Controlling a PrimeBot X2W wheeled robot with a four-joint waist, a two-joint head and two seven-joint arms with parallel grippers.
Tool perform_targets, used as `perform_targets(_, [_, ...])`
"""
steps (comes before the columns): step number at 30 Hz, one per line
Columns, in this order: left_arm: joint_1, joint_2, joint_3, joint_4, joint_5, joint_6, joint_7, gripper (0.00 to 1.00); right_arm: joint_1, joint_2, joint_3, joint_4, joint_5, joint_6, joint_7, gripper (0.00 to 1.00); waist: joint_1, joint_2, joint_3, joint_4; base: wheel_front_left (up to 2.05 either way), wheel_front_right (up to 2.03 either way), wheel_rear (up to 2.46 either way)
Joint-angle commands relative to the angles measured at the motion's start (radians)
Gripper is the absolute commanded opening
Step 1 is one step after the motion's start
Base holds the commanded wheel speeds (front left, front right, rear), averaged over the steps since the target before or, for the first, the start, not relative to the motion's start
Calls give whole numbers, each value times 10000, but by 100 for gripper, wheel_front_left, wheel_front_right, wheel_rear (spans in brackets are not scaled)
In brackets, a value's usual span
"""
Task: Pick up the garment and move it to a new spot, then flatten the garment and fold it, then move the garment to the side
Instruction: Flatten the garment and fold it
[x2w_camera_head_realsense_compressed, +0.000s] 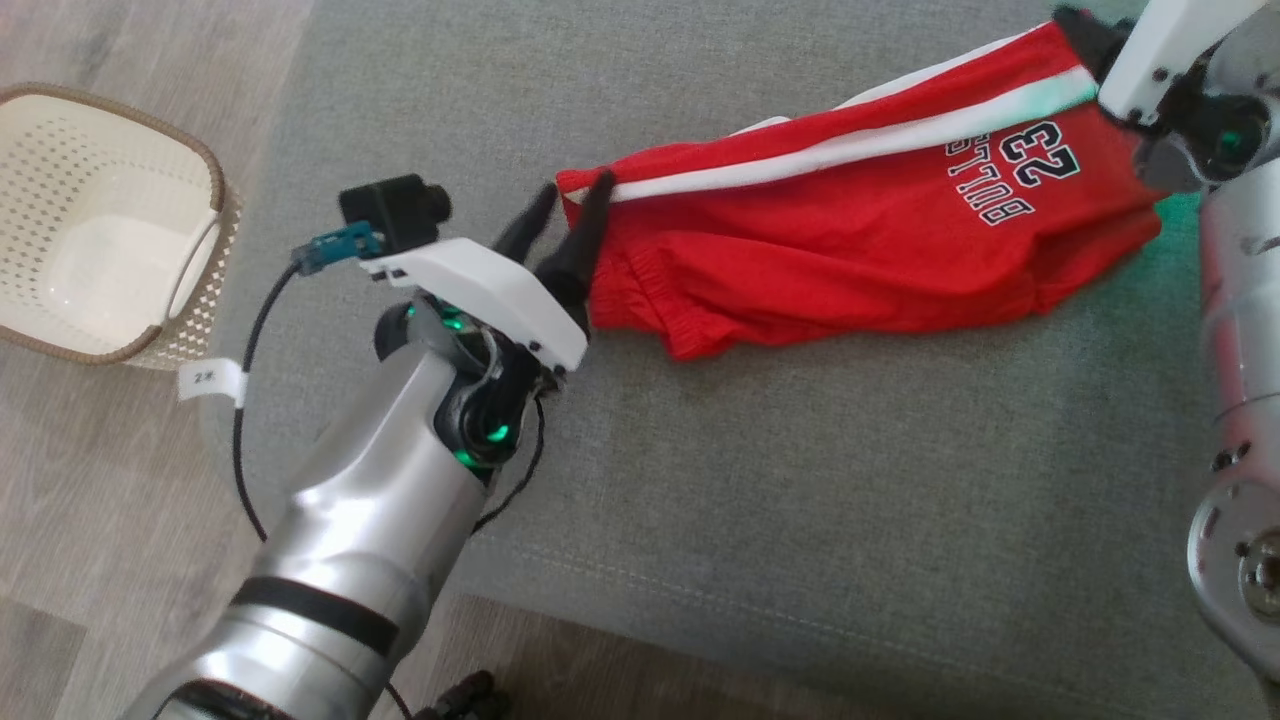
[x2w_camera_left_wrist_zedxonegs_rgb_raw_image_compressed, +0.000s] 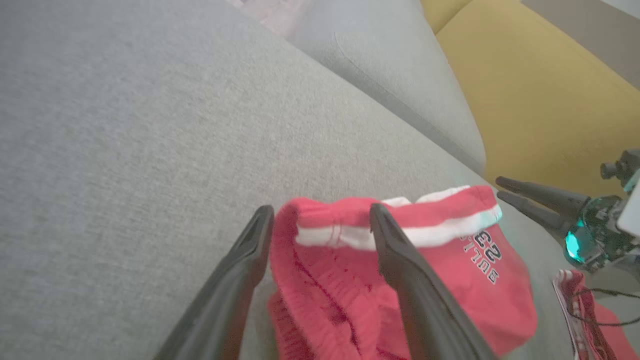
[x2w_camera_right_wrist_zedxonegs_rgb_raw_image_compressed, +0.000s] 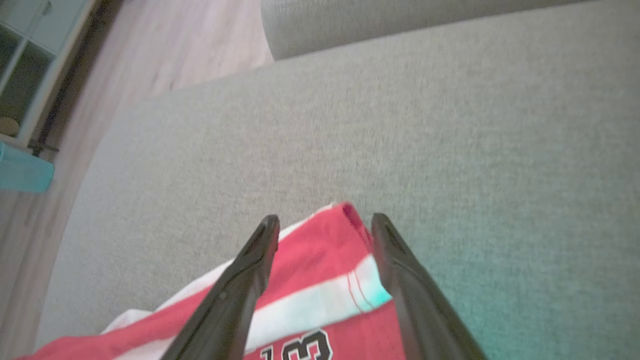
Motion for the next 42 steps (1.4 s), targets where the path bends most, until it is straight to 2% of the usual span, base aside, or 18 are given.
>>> perform_targets(1, [-510, 238, 255, -112, -105, 106, -454, 100, -625, 201, 76, -286, 148, -4, -424, 100, 0, 0, 20, -24, 0, 0, 0])
perform_targets(9, [-801, 238, 351, 491, -253, 379, -1295, 100, -762, 55, -104, -93, 391, -4, -1973, 100, 0, 0, -63, -90, 0, 0, 0])
perform_targets(10, [-865, 240, 481, 670, -64, 485, -1473, 100, -742, 73, -174, -132, 618, -4, -2457, 100, 0, 0, -184, -133, 0, 0, 0])
perform_targets(13, [-849, 357, 946, 557, 377, 652, -1596, 100, -504, 183, 181, -443, 1084, -4, -3021, 100, 0, 0, -431, -242, 0, 0, 0])
perform_targets(19, [548, 577, 2990, -1994, 3058, 1304, -1610, 100, 1079, 268, 1524, -2052, 2502, -4, -3937, 100, 0, 0, -1188, -673, 0, 0, 0])
perform_targets(24, [2301, 453, 3813, -3884, 5041, 1413, -1612, 100, 2937, 0, 2655, -3937, 3040, -4, -4862, 100, 0, 0, -1843, -1062, 0, 0, 0])
perform_targets(30, [4100, 317, 4167, -5072, 6341, 1330, -1613, 100, 5386, -201, 3169, -5524, 2728, -4, -5948, 100, 0, 0, -2670, -1389, 0, 0, 0])
perform_targets(35, [5388, 264, 4387, -5615, 6937, 1218, -1613, 100, 7297, 65, 3119, -6349, 2162, -4, -6526, 100, 0, 0, -3275, -1621, 0, 0, 0])
perform_targets(39, [6420, 244, 4293, -5970, 7172, 968, -1613, 100, 8683, 315, 3043, -6875, 1370, -4, -7083, 100, 0, 0, -3671, -1792, 0, 0, 0])
perform_targets(42, [7067, 241, 4245, -6169, 7173, 1093, -1613, 100, 9500, 565, 2821, -7103, 1086, -4, -7310, 100, 0, 0, -3868, -1914, 0, 0, 0])
